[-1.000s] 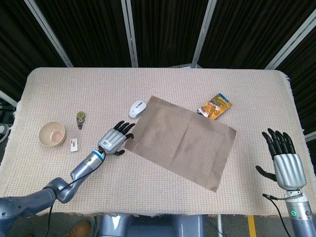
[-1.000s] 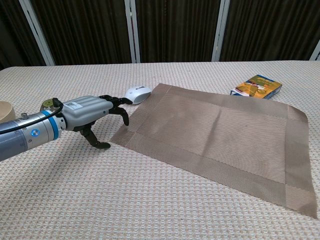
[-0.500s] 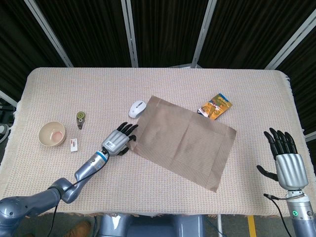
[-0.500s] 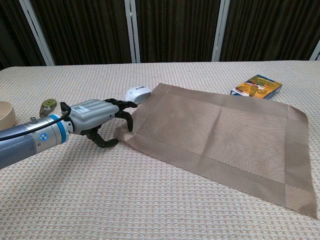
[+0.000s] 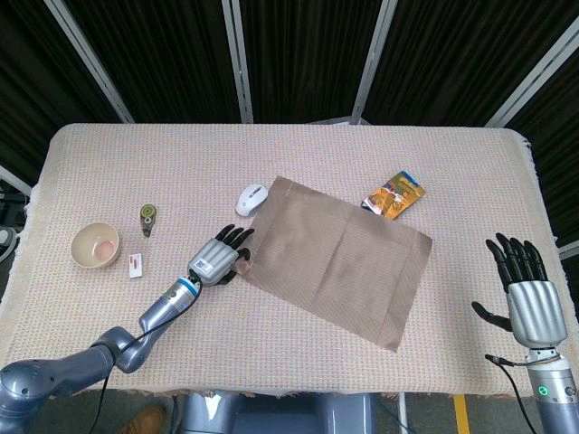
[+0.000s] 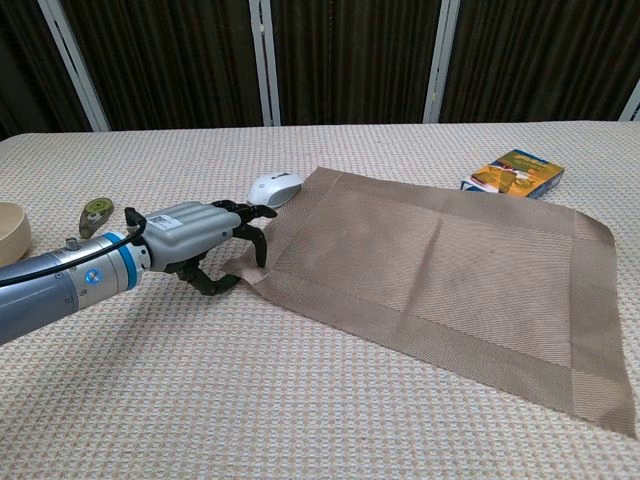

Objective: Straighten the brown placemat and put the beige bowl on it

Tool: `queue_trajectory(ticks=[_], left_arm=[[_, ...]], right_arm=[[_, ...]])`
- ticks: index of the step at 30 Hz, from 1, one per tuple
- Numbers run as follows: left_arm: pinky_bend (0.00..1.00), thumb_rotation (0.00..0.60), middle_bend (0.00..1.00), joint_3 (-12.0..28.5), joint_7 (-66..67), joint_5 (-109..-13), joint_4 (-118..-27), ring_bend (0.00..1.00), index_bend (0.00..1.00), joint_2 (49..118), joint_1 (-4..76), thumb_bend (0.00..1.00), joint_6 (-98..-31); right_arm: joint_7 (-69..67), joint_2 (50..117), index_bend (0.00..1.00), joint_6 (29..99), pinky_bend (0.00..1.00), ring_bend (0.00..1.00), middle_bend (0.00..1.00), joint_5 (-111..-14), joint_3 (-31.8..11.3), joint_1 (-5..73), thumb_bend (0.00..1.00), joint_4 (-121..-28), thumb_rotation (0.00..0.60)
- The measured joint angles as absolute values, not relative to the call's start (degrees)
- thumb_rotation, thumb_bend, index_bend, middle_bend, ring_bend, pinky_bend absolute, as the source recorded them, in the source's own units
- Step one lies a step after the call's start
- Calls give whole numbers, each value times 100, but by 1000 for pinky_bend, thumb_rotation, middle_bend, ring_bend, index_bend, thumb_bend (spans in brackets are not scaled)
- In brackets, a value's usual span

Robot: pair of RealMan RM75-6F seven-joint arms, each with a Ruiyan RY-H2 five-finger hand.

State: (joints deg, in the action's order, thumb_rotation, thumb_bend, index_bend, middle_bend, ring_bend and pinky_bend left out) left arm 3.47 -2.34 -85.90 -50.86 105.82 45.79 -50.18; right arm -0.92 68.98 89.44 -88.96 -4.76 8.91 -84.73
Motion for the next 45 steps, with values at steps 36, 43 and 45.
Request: queue_trajectory(ticks=[36,43,45], left_arm=[[0,600,0,221,199,-8323,-6987,0,728,9609,4284,487,-5242],[0,600,0,-28,1045,-7855,-8439,0,729,8890,4048,487,-5077],[0,600,0,-98,1421,-7511,-8904,0,728,8671,4003,487,-4982]], right_arm=[[-84,6847,0,9084,0,0,0,-9127,-494,794,0,-8605,600],[32,6836,0,9184,0,0,0,-9243,-463,747,0,-8691,600],[58,6835,0,9204,0,0,0,-9275,-456,737,0,-8714,600]])
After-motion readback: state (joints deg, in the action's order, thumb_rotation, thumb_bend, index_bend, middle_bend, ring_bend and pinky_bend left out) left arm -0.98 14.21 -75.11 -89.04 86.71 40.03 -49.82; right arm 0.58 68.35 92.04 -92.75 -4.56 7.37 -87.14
